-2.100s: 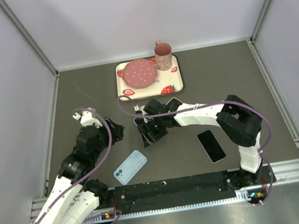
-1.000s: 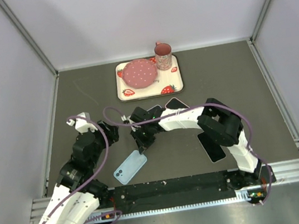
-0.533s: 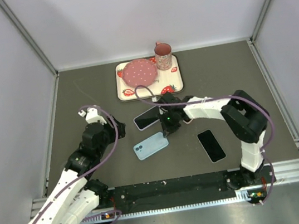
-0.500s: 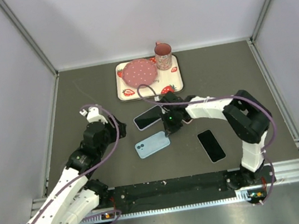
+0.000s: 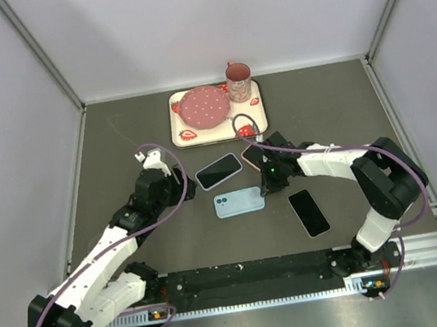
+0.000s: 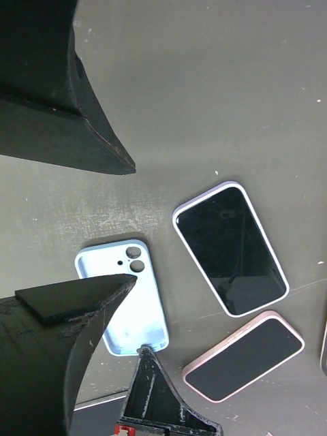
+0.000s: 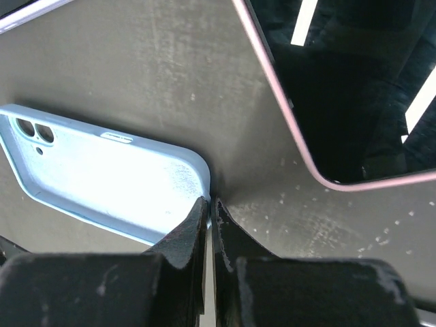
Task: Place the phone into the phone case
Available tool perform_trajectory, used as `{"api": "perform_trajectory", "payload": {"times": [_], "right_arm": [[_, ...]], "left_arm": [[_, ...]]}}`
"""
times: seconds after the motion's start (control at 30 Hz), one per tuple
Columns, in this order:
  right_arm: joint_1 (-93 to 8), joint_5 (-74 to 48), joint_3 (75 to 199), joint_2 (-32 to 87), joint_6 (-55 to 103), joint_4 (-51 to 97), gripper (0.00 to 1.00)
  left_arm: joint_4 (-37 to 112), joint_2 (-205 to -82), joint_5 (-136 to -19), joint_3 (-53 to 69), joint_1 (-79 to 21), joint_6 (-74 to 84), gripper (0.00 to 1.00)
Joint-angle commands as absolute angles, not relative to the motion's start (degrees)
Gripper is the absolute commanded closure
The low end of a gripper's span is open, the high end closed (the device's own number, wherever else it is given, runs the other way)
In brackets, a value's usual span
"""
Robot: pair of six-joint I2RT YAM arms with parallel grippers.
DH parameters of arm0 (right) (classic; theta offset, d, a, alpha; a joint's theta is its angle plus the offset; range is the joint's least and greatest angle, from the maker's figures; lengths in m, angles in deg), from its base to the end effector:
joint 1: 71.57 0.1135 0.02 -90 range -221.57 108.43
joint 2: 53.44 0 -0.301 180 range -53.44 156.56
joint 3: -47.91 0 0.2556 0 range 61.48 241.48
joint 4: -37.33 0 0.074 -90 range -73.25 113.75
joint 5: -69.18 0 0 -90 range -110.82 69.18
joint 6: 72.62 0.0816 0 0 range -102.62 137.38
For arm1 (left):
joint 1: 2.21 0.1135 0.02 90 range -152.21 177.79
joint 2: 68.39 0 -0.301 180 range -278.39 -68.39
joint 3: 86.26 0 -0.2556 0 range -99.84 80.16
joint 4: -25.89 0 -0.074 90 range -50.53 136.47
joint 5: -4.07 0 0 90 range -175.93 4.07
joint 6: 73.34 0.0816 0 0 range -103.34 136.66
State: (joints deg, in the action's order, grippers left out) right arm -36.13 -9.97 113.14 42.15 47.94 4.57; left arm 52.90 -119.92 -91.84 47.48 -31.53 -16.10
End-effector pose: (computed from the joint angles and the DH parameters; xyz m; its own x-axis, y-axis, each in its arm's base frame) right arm 0.2677 0.2094 0.1464 -0.9506 -0.0636 -0.3040 -0.1806 0.9095 0.3745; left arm 0.1946 -0.0996 0.2428 -0.6141 -0.2724 -0.7407 0.0938 0.9067 -0.4112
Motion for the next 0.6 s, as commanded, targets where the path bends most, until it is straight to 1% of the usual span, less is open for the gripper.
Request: {"api": "perform_trajectory", "payload": {"times": [0.0, 0.2, 0.33, 0.37, 0.4, 0.43, 0.53, 0.57], "right_arm": [[-38.4, -17.2, 108.8, 40.1, 49.0, 0.6, 1.00], [-39.3, -17.8, 107.1, 37.1, 49.8, 1.2, 1.00], [-39.2, -15.9, 107.2, 35.8, 49.2, 1.6, 1.00], [-39.2, -15.5, 107.1, 35.4, 48.8, 2.1, 0.96], [-39.2, -15.6, 107.0, 34.7, 48.8, 2.1, 0.82], [-39.3, -15.5, 106.9, 34.1, 48.7, 2.2, 0.60], [-39.2, -16.0, 106.5, 30.9, 48.5, 2.7, 0.37], [-39.2, -16.1, 105.9, 29.9, 48.5, 2.9, 0.26]], "left_arm": [[49.6, -120.2, -89.9, 45.4, -31.5, -15.2, 0.35], [48.6, -119.9, -89.2, 46.4, -31.5, -16.1, 0.35], [48.3, -120.9, -88.2, 46.5, -31.6, -16.4, 0.36], [48.2, -120.9, -88.1, 46.7, -31.6, -16.4, 0.36], [47.9, -121.0, -88.0, 46.7, -31.6, -16.4, 0.36], [47.4, -121.2, -87.0, 46.8, -31.6, -16.2, 0.36], [46.1, -121.4, -84.6, 46.9, -31.6, -15.2, 0.35], [45.7, -121.5, -84.0, 46.8, -31.6, -15.1, 0.35]]}}
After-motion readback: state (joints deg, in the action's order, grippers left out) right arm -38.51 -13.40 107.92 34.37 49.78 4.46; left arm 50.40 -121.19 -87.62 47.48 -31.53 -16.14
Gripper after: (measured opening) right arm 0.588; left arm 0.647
